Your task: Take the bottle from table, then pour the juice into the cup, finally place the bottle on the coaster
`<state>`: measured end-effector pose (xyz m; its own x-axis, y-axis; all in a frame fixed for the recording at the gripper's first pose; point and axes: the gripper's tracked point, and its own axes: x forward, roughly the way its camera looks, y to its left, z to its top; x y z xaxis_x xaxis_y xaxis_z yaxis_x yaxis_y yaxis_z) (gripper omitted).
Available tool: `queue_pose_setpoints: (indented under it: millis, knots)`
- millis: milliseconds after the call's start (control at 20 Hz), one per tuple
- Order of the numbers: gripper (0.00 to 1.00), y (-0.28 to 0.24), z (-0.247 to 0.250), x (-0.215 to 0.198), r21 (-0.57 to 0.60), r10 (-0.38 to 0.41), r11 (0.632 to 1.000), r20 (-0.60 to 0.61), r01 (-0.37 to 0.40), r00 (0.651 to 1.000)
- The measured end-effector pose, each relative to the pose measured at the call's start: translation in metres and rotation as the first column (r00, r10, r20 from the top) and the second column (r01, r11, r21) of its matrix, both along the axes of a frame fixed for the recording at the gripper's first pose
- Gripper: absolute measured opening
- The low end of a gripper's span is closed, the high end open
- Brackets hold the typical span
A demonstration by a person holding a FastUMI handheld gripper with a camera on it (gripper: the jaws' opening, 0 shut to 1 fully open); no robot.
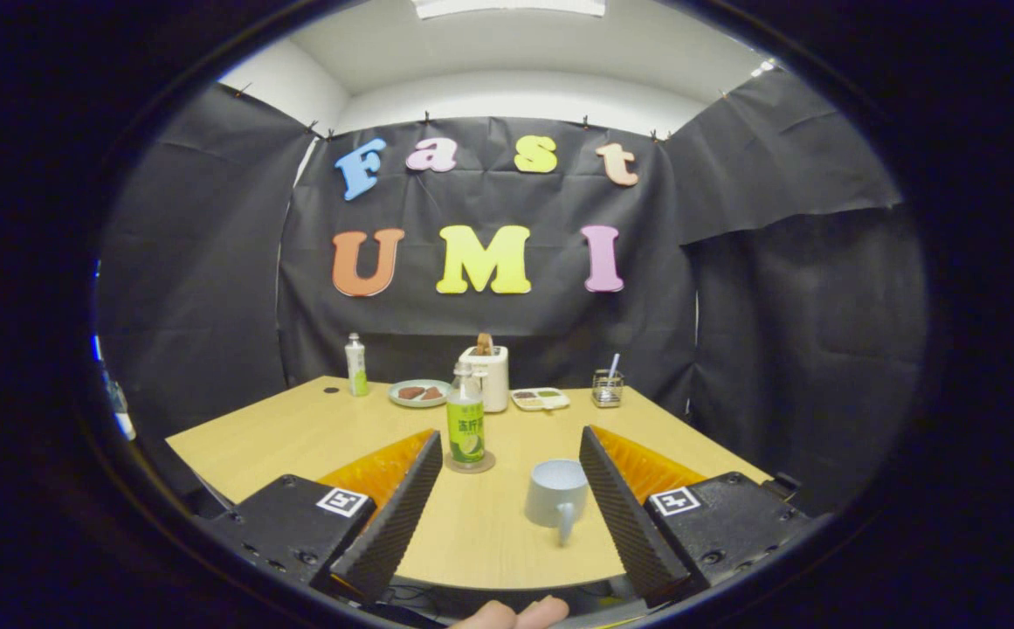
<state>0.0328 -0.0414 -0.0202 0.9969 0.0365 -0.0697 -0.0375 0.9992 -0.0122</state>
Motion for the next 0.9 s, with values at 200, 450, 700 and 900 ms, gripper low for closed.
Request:
queue_pose_setpoints:
  millis: [200,450,700,900]
  knots:
    - [1.00,-0.015,-0.002,-0.020,0.007,-0.013,1.000,-0.027,0.013,1.000]
    - [1.00,-0.039,0.000,-0.039,0.045,-0.056,0.997,0.018,0.055,0.998]
    - [1.00,-0.038,-0.002,-0.041,0.060,-0.056,0.997,0.037,0.054,0.998]
    - [1.00,-0.040,-0.004,-0.041,0.052,-0.071,0.996,0.044,0.069,0.996]
